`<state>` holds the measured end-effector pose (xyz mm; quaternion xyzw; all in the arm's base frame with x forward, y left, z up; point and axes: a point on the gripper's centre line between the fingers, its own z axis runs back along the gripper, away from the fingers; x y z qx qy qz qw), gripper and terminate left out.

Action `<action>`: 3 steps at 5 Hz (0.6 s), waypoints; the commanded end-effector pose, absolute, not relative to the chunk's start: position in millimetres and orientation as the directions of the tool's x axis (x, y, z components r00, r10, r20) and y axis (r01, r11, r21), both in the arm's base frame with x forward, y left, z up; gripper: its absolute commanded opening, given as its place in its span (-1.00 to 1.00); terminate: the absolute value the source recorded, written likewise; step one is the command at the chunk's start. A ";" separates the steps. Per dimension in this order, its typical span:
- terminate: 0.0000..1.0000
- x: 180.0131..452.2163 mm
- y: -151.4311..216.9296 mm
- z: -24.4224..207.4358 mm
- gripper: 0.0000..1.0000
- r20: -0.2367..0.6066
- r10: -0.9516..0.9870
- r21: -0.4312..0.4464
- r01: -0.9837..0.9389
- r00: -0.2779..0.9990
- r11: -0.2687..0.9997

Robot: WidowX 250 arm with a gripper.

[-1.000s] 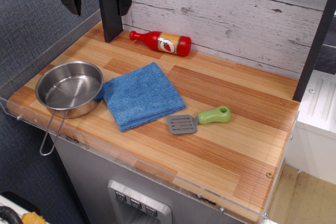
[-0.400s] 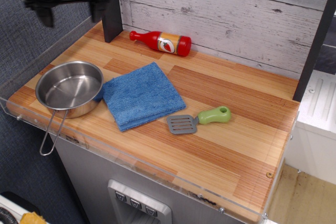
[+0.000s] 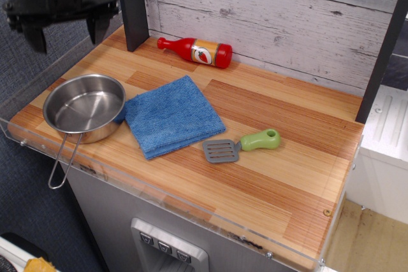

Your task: Place saucepan to the right of the blue cloth

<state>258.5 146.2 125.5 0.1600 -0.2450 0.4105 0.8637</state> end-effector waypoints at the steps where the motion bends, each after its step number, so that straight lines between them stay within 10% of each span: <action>1: -1.00 256.7 142.9 101.1 1.00 0.517 0.669 0.023 -0.789 0.535 0.613; 3: -1.00 263.3 131.5 75.4 1.00 0.473 0.671 0.032 -0.772 0.571 0.634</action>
